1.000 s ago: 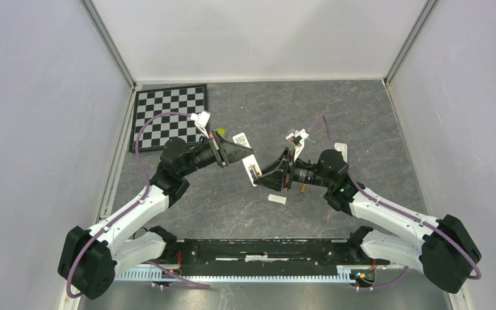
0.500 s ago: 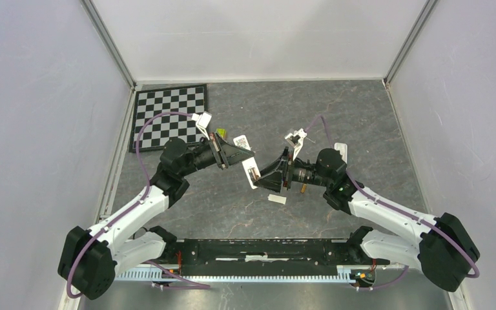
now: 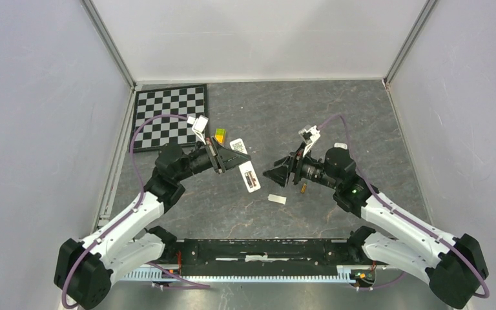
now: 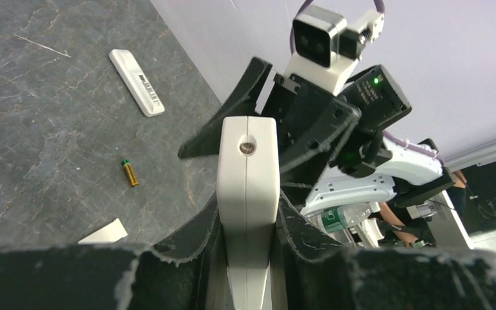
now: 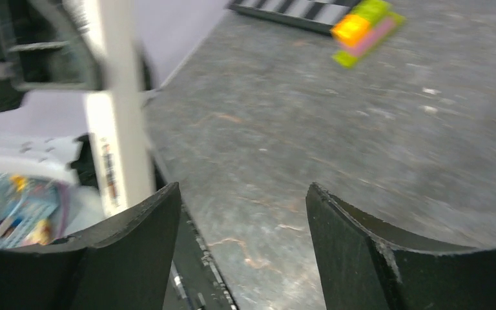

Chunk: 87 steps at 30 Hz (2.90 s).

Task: Load the batteries into the remote control
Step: Load the battery into the remote control, then pick up the battery from the center of the board.

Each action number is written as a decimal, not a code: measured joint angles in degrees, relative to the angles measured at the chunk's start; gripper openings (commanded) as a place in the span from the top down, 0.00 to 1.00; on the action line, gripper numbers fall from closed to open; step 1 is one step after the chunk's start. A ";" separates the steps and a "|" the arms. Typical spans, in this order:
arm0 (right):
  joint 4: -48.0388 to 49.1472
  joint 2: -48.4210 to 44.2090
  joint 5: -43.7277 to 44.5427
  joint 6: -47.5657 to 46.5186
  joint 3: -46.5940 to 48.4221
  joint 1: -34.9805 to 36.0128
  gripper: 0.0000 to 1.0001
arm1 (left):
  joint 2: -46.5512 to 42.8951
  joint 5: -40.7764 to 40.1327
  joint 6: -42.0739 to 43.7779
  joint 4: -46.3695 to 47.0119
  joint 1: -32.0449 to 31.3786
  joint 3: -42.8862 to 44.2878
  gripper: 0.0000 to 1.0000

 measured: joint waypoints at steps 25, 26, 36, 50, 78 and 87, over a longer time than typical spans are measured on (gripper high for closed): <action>-33.64 18.34 38.21 -5.88 2.54 -3.37 0.60 | -5.01 -4.11 8.28 -11.34 -0.02 -1.07 0.98; -33.40 19.23 38.14 -5.95 2.54 -3.37 0.61 | -5.01 -4.13 8.28 -11.47 -0.02 -1.07 0.98; -31.36 25.59 34.67 -9.31 4.00 -3.39 0.91 | -5.46 -4.39 9.90 -13.49 0.00 -1.05 0.98; -31.08 32.20 17.99 -41.24 11.72 -3.41 1.00 | -5.49 -5.44 11.52 -18.29 0.37 -0.76 0.98; -38.77 35.54 14.27 -53.37 21.59 -3.39 0.48 | -4.90 -6.71 12.00 -23.96 1.01 1.95 0.98; -28.96 32.06 17.92 -25.75 19.28 -3.39 0.61 | -6.88 -9.97 12.63 -33.46 1.07 4.72 0.98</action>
